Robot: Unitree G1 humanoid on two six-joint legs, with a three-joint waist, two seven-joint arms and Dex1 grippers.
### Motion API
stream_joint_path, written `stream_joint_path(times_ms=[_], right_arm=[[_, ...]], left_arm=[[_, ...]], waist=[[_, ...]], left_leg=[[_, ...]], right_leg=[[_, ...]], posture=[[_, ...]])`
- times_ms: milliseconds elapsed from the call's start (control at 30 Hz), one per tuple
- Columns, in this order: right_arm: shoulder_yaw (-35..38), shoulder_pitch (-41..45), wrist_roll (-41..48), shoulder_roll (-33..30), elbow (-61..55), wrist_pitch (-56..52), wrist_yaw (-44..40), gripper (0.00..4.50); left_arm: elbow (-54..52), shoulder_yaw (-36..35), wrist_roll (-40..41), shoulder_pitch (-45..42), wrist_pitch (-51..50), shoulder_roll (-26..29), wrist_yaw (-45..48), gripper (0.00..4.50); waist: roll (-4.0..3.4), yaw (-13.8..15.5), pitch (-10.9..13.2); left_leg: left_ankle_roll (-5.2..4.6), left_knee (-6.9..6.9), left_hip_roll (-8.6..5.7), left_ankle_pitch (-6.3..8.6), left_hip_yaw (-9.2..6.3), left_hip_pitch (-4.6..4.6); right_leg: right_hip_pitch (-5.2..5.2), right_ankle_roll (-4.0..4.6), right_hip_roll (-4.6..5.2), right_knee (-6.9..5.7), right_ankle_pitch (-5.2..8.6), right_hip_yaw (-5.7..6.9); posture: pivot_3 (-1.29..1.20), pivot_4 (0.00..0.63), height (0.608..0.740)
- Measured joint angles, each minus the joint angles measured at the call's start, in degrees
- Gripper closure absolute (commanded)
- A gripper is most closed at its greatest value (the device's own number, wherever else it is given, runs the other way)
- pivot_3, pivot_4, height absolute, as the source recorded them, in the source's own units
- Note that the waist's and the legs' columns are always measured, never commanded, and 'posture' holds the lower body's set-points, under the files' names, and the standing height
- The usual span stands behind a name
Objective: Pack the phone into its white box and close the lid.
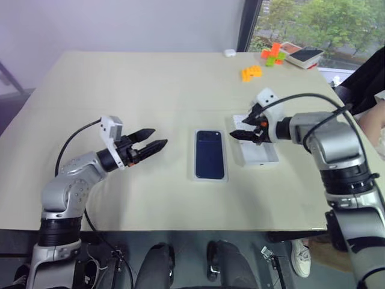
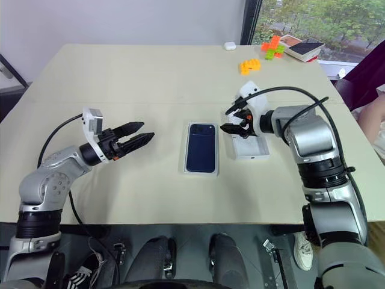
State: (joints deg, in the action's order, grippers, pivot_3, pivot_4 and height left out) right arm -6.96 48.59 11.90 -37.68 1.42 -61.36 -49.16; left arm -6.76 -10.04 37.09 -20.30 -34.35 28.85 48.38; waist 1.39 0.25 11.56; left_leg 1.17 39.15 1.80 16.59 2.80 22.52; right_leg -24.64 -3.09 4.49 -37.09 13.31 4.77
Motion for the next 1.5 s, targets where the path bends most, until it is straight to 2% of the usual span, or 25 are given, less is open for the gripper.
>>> stream_joint_path(times_ms=[167, 267, 467, 567, 800, 1200, 1300, 1467, 1500], right_arm=[[-4.2, 4.7, -0.4, 0.5, 1.4, -14.3, 4.6, 1.12], [-3.1, 6.7, -0.3, 5.2, 5.2, -20.6, 8.2, 1.12], [-2.4, 12.0, -0.4, 8.7, 12.8, -26.9, 14.3, 1.12], [-0.9, 12.9, -0.4, 10.8, 17.4, -27.0, 16.4, 1.12], [-1.0, 16.2, -1.4, 11.5, 26.1, -23.2, 19.7, 1.12], [-3.0, 17.8, -2.7, 13.6, 30.5, -19.8, 21.5, 1.12], [-3.1, 17.8, -3.1, 14.0, 30.4, -19.8, 22.2, 1.89], [-4.2, 17.8, -3.2, 14.7, 29.8, -19.9, 22.6, 4.48], [-4.1, 17.8, -3.4, 14.7, 29.8, -20.1, 23.1, 4.48]], left_arm=[[0.9, 0.4, -0.2, -0.7, -0.3, -0.6, -0.2, 0.79], [1.5, 0.5, -0.3, -0.8, -0.3, -1.1, -0.9, 0.79], [1.4, 1.4, -0.4, -0.7, -0.3, -2.1, -2.5, 0.79], [0.9, 1.5, -0.4, -0.6, -0.3, -2.3, -3.4, 0.79], [-0.2, 1.5, -0.3, 0.0, -0.7, -2.6, -5.0, 0.79], [-0.6, 1.9, -0.2, 0.0, -1.9, -4.2, -6.8, 0.79], [-0.6, 2.0, 0.1, 0.0, -2.8, -4.2, -7.3, 0.79], [-0.9, 2.2, -0.1, 0.0, -2.4, -4.2, -7.3, 0.79], [-0.9, 2.2, -0.1, 0.0, -2.4, -4.2, -7.3, 0.79]], waist=[[0.00, 0.0, 0.0], [0.00, -0.2, 0.0], [0.00, -0.6, 0.0], [0.00, -0.9, 0.0], [-0.01, -1.0, 0.0], [0.00, -1.1, 0.0], [0.00, -1.1, 0.0], [-0.01, -1.1, 0.0], [0.00, -1.0, 0.0]], left_leg=[[0.00, -0.02, 0.01, 0.00, -0.02, 0.01], [-0.01, -0.02, 0.00, 0.00, 0.04, 0.06], [-0.05, -0.01, -0.03, 0.03, -0.02, 0.24], [-0.07, -0.01, -0.03, 0.04, -0.01, 0.35], [-0.07, 0.00, -0.03, 0.03, 0.01, 0.76], [-0.07, 0.02, -0.02, 0.03, 0.01, 0.77], [-0.07, 0.02, -0.02, 0.03, 0.01, 0.76], [-0.07, 0.02, -0.01, 0.03, 0.00, 0.77], [-0.07, 0.02, -0.02, 0.03, 0.00, 0.78]], right_leg=[[-0.03, 0.01, -0.02, -0.02, 0.00, 0.00], [-0.07, 0.00, 0.00, -0.01, 0.00, -0.03], [-0.17, 0.00, 0.03, 0.01, 0.00, 0.01], [-0.27, 0.00, 0.03, 0.01, -0.01, 0.01], [-0.73, -0.01, 0.00, -0.07, -0.01, 0.01], [-0.73, -0.01, -0.01, -0.08, -0.02, 0.01], [-0.73, 0.00, -0.02, -0.08, -0.02, 0.01], [-0.73, 0.00, -0.02, -0.08, -0.02, 0.01], [-0.72, 0.00, -0.01, -0.08, -0.02, 0.01]], posture=[[0.00, 0.150, 0.740], [0.00, 0.150, 0.740], [0.00, 0.150, 0.740], [0.00, 0.150, 0.740], [0.00, 0.150, 0.740], [0.00, 0.150, 0.740], [0.00, 0.150, 0.740], [0.00, 0.150, 0.740], [0.00, 0.150, 0.740]])
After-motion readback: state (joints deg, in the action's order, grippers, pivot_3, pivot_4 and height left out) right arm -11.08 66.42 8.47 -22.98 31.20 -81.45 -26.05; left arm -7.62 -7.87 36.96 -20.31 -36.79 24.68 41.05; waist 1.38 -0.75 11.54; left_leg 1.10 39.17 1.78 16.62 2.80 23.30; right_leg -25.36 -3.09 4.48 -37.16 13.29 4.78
